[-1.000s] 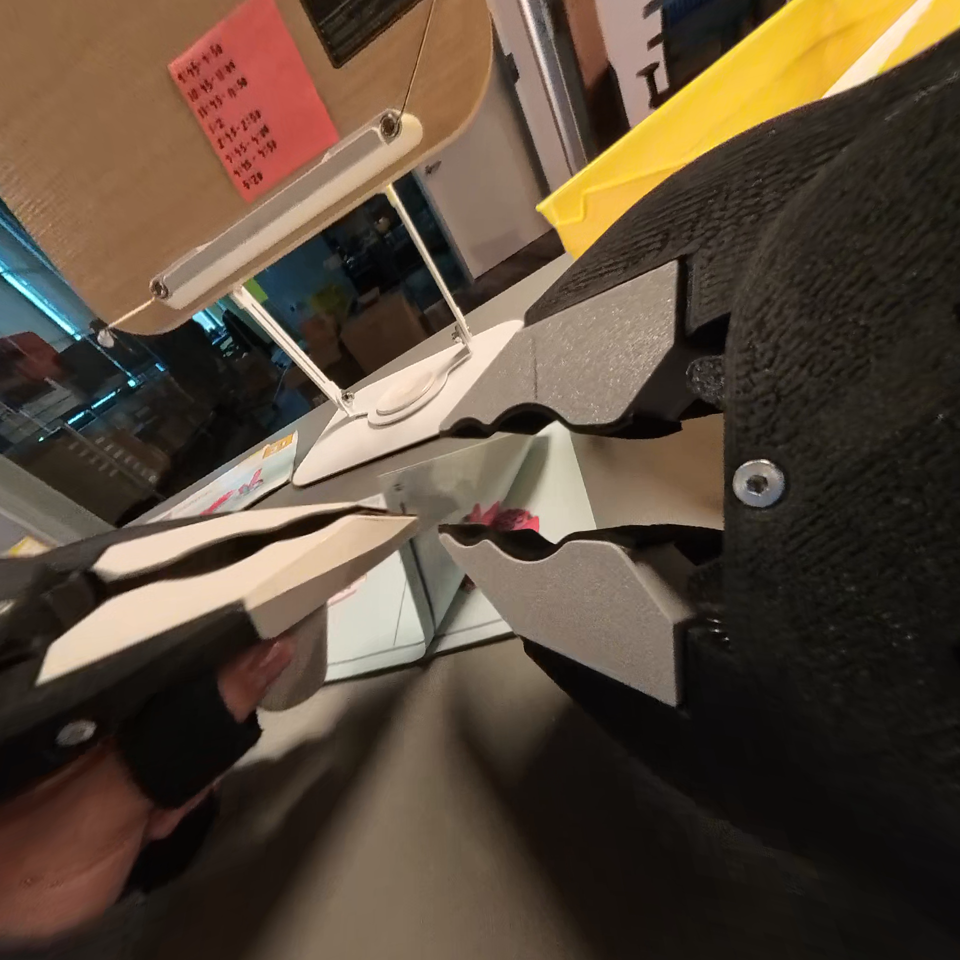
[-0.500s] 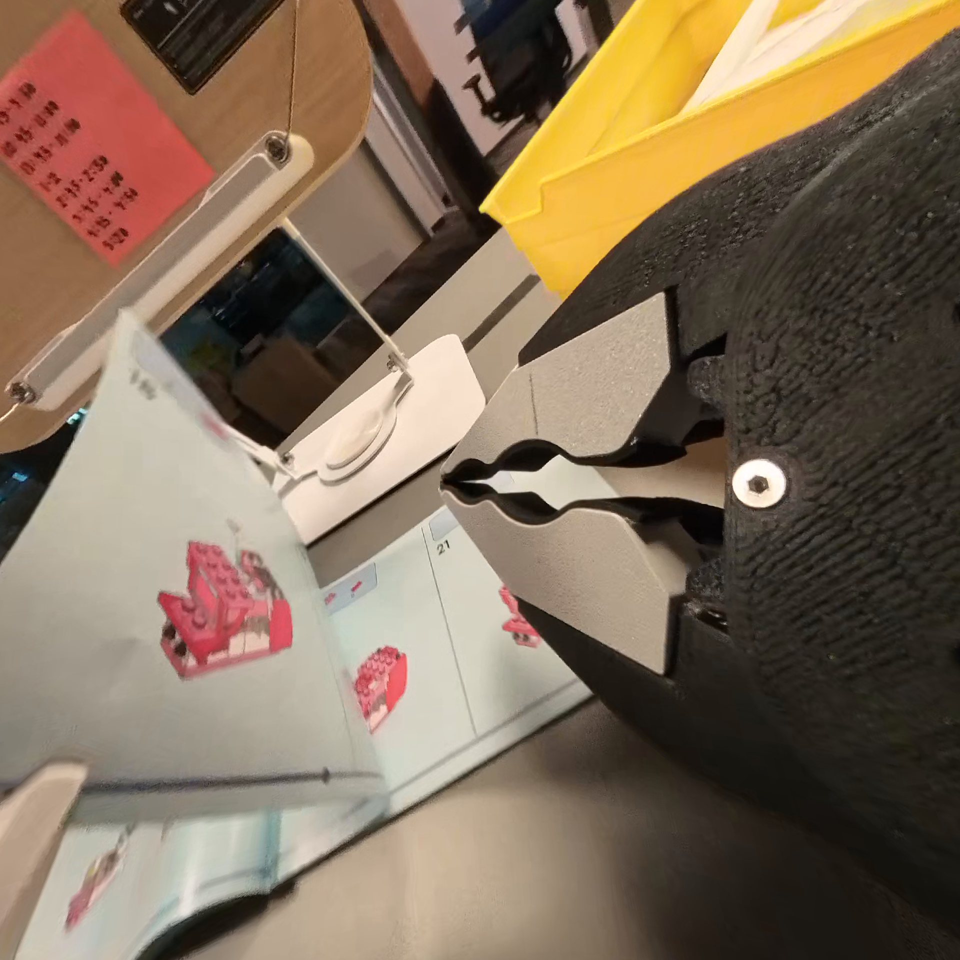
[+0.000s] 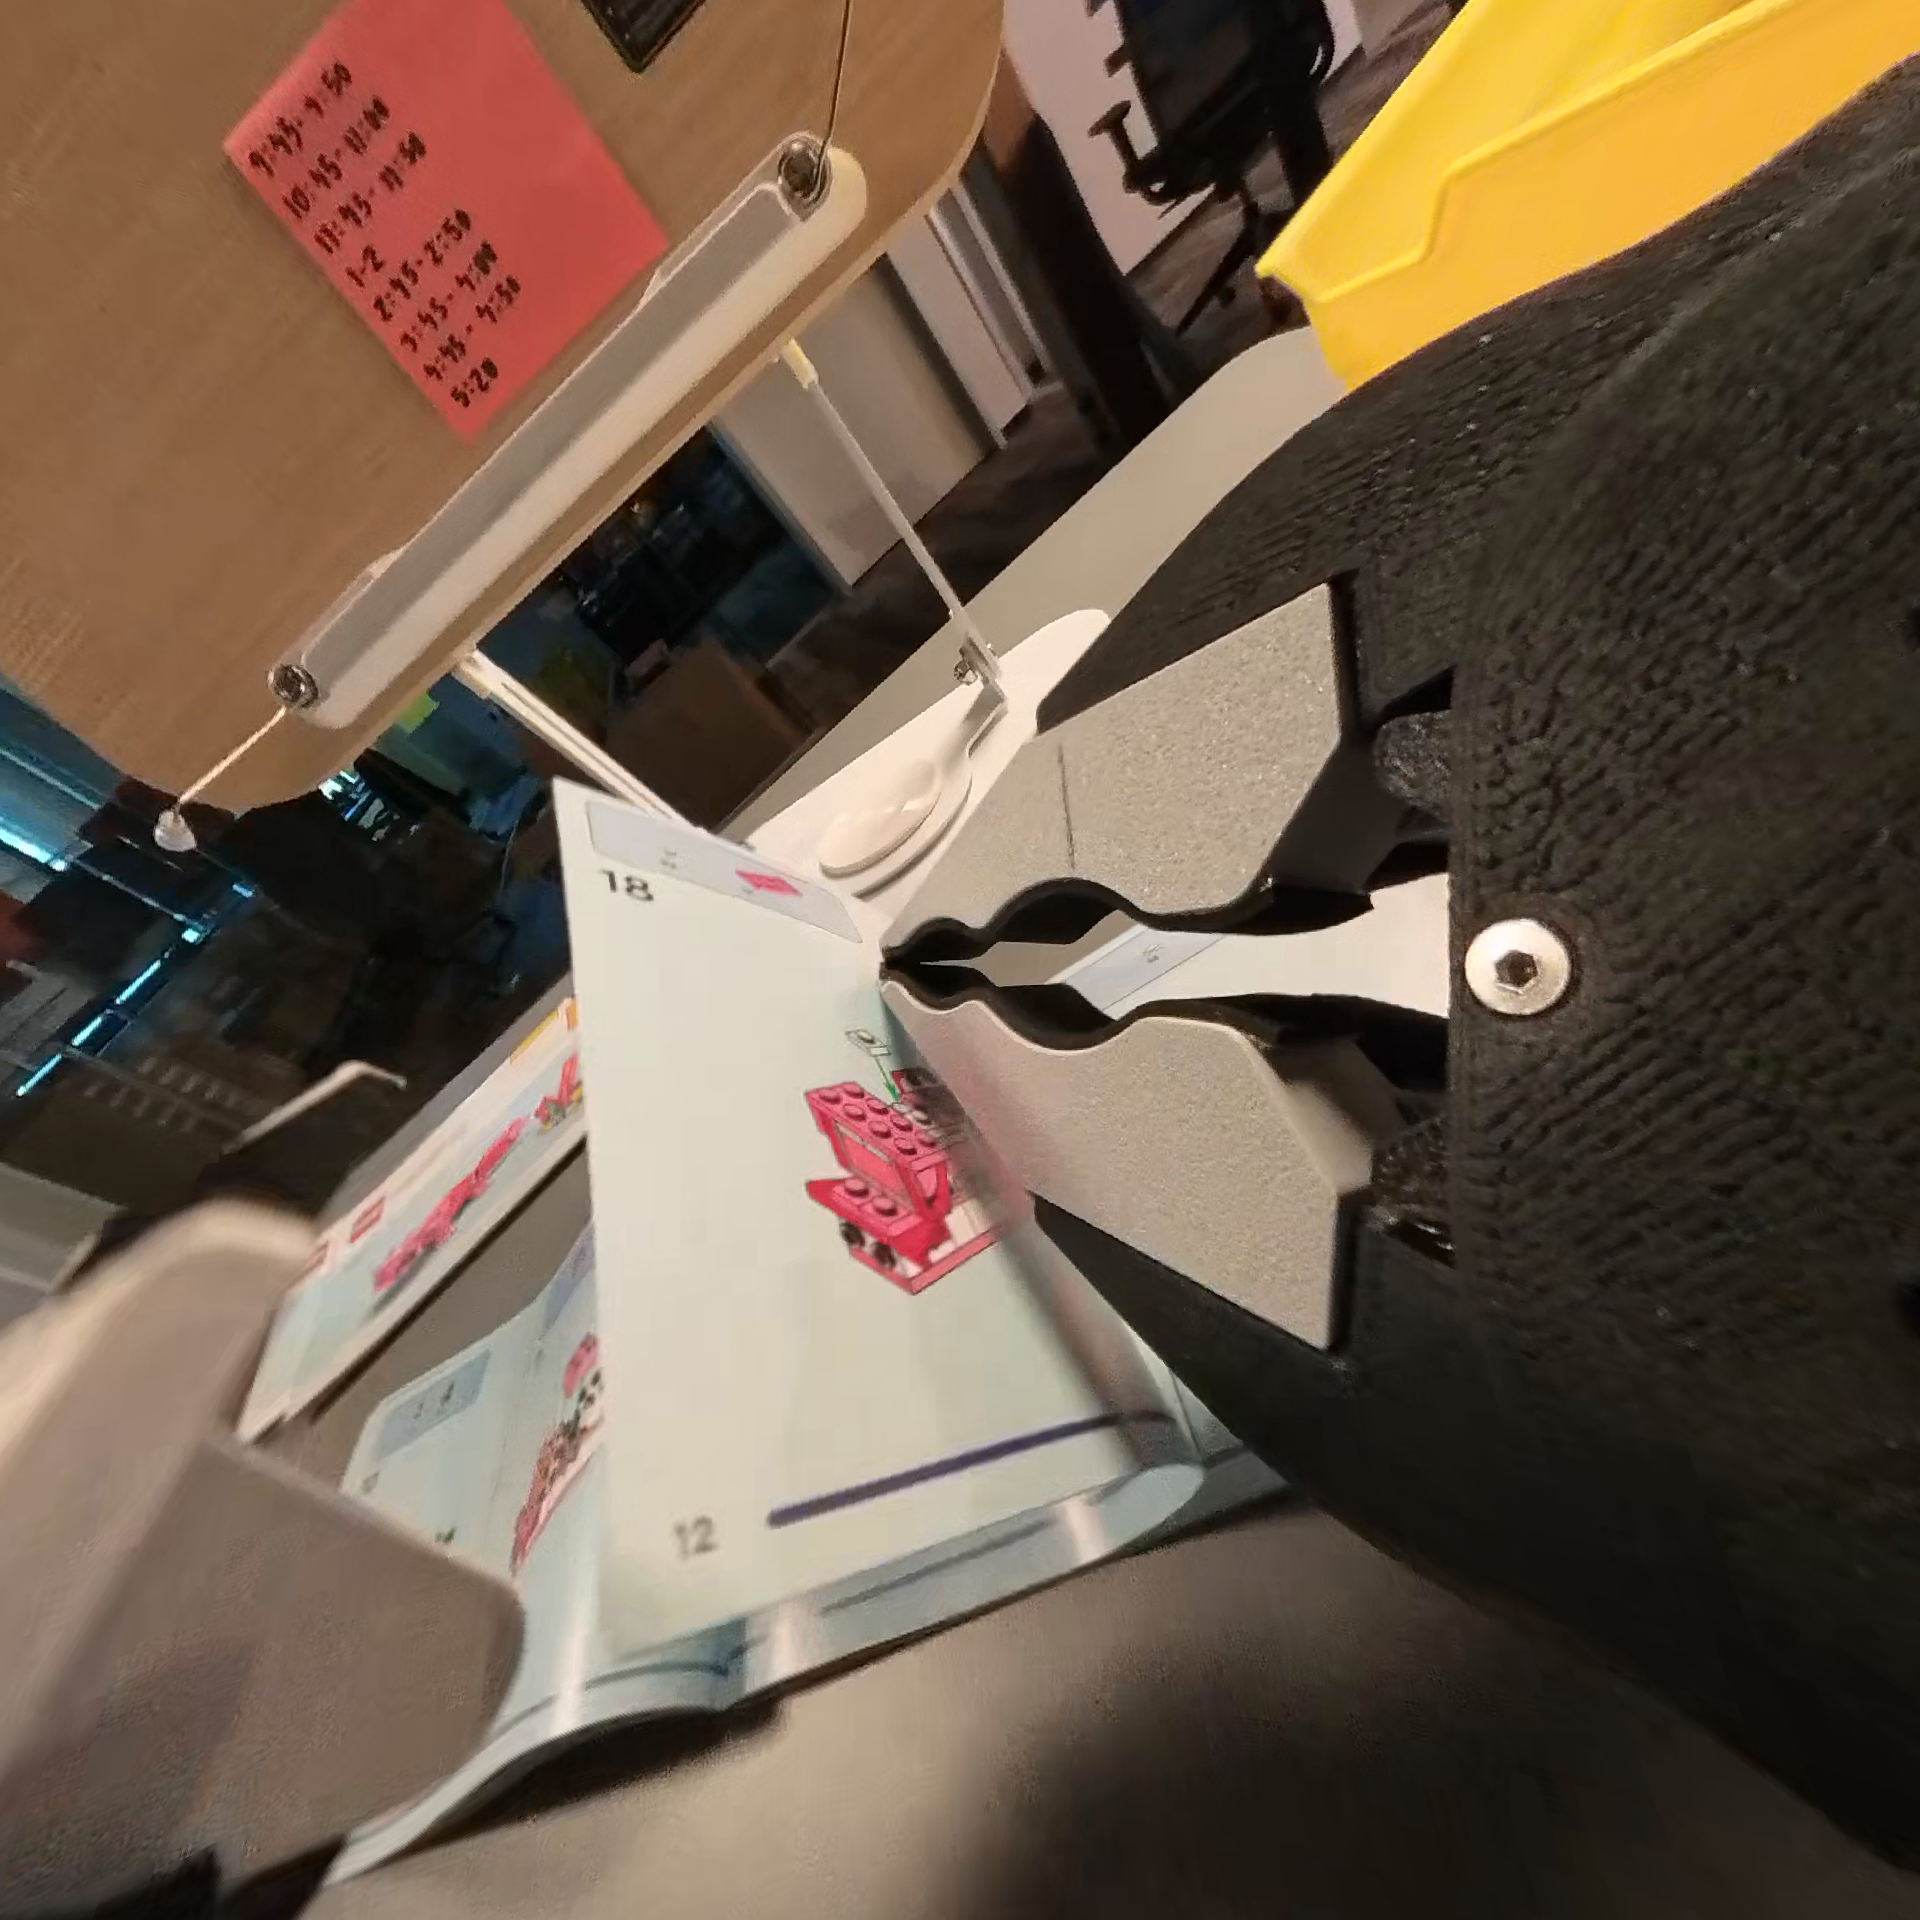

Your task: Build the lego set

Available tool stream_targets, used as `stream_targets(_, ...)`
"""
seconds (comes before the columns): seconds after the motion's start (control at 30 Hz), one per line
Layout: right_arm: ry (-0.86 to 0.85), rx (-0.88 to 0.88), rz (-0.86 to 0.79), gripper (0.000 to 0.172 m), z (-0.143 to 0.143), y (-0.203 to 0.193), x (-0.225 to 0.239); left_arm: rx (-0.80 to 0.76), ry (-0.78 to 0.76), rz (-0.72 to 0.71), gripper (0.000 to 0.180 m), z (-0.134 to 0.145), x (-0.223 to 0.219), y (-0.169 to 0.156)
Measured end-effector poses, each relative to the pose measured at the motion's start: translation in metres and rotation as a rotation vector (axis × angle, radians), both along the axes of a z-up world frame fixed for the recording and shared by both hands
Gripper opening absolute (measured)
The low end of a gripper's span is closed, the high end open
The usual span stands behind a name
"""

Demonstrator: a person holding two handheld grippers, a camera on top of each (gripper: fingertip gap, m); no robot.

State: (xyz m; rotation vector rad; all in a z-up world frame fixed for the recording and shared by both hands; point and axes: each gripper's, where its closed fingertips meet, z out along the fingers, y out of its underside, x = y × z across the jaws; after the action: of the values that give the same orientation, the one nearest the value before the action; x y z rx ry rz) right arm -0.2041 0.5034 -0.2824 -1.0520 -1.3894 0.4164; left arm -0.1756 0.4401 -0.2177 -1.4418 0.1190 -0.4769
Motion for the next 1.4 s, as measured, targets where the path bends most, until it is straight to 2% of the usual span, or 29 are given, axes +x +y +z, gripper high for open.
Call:
stream_targets(0.1, -0.016, 0.004, 0.019, 0.0, -0.002, -0.002, -0.001, -0.1, -0.078, 0.09, 0.046, -0.005, -0.022, 0.013)
stream_targets(0.17, -0.021, -0.001, 0.02, 0.0, -0.003, -0.002, -0.001, -0.17, -0.154, 0.082, 0.045, -0.011, -0.03, 0.021)
stream_targets(0.27, -0.022, -0.011, 0.017, 0.0, -0.003, -0.001, 0.0, -0.215, -0.347, -0.048, 0.039, -0.01, -0.029, 0.031)
stream_targets(0.33, -0.02, -0.015, 0.014, 0.0, -0.003, 0.0, 0.0, -0.237, -0.462, -0.133, 0.028, -0.009, -0.027, 0.037)
stream_targets(0.4, -0.015, -0.019, 0.01, 0.0, -0.002, 0.002, 0.001, -0.262, -0.529, -0.181, 0.017, -0.011, -0.024, 0.04)
stream_targets(0.5, -0.009, -0.029, 0.006, 0.0, -0.001, 0.004, 0.002, -0.278, -0.59, -0.253, 0.015, -0.012, -0.015, 0.039)
stream_targets(0.63, -0.014, -0.023, 0.003, 0.0, -0.002, 0.004, 0.002, -0.296, -0.598, -0.269, 0.015, -0.015, -0.01, 0.039)
stream_targets(0.77, -0.018, -0.017, 0.003, 0.0, -0.002, 0.004, 0.002, -0.322, -0.581, -0.239, 0.025, -0.019, -0.007, 0.043)
stream_targets(0.93, -0.016, -0.018, 0.003, 0.0, -0.002, 0.003, 0.002, -0.306, -0.56, -0.246, 0.001, -0.018, -0.004, 0.041)
stream_targets(1.2, -0.002, -0.027, 0.014, 0.0, 0.0, 0.001, 0.001, -0.257, -0.685, -0.405, 0.0, -0.007, 0.009, 0.035)
stream_targets(1.4, 0.025, -0.042, 0.025, 0.0, 0.004, 0.0, 0.002, -0.279, -0.688, -0.445, 0.0, -0.009, 0.018, 0.036)
